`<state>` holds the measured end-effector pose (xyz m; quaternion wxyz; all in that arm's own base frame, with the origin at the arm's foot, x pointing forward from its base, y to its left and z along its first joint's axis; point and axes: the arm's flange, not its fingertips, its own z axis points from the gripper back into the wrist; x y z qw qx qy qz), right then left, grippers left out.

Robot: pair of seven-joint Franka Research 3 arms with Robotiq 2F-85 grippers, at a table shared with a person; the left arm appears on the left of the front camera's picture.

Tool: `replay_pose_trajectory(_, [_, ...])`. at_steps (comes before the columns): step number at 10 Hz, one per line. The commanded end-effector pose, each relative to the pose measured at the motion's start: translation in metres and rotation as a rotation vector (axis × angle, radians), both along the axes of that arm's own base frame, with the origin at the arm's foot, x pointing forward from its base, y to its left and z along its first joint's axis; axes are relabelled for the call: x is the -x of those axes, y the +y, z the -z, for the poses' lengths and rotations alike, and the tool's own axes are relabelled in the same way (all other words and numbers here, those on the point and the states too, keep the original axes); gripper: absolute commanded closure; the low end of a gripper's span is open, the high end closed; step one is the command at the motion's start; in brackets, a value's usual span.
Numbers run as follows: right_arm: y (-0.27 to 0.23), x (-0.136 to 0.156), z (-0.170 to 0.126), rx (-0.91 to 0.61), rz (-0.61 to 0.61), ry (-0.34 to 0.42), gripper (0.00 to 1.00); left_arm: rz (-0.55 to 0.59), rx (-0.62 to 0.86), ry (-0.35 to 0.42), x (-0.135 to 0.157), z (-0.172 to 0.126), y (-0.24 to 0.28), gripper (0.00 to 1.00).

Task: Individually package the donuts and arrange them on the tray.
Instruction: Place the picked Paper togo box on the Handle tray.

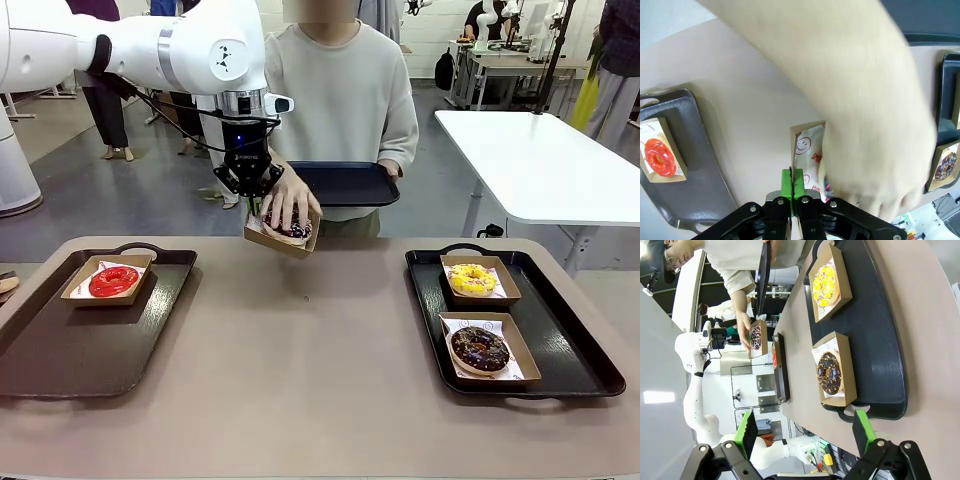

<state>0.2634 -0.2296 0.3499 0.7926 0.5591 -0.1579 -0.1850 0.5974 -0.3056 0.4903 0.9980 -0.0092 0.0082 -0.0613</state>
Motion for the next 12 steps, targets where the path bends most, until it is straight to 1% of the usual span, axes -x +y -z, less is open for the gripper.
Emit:
replay_pose_trajectory(1, [0.0,0.001,-0.001,-0.014,0.005,-0.005,0.0,0.0,0.001,0.002,0.001,-0.001,0.001,1.0])
replay_pose_trajectory(4, [0.0,0.001,-0.001,-0.014,0.005,-0.005,0.0,0.0,0.0,0.0,0.0,0.0,0.0,0.99])
replay_pose_trajectory(5, [0.0,0.001,-0.001,-0.014,0.005,-0.005,0.0,0.028,0.046,0.003,0.012,-0.004,0.021,0.99])
replay_pose_trajectory(6, [0.0,0.001,-0.001,-0.014,0.005,-0.005,0.0,0.037,0.091,0.019,0.025,-0.011,0.045,0.99])
replay_pose_trajectory(7, [0.0,0.001,-0.001,-0.014,0.005,-0.005,0.0,0.04,0.117,0.004,0.045,-0.017,0.075,0.99])
replay_pose_trajectory(8, [0.0,0.001,-0.001,-0.014,0.005,-0.005,0.0,0.028,0.108,-0.008,0.058,-0.024,0.101,0.99])
replay_pose_trajectory(9, [0.0,0.001,-0.001,-0.014,0.005,-0.005,0.0,0.018,0.116,-0.019,0.079,-0.028,0.126,0.99])
replay_pose_trajectory(10, [0.0,0.001,-0.001,-0.014,0.005,-0.005,0.0,0.02,0.11,-0.01,0.097,-0.028,0.151,0.99])
replay_pose_trajectory(12, [0.0,0.001,-0.001,-0.014,0.005,-0.005,0.0,-0.02,0.143,-0.01,0.139,-0.015,0.2,0.99])
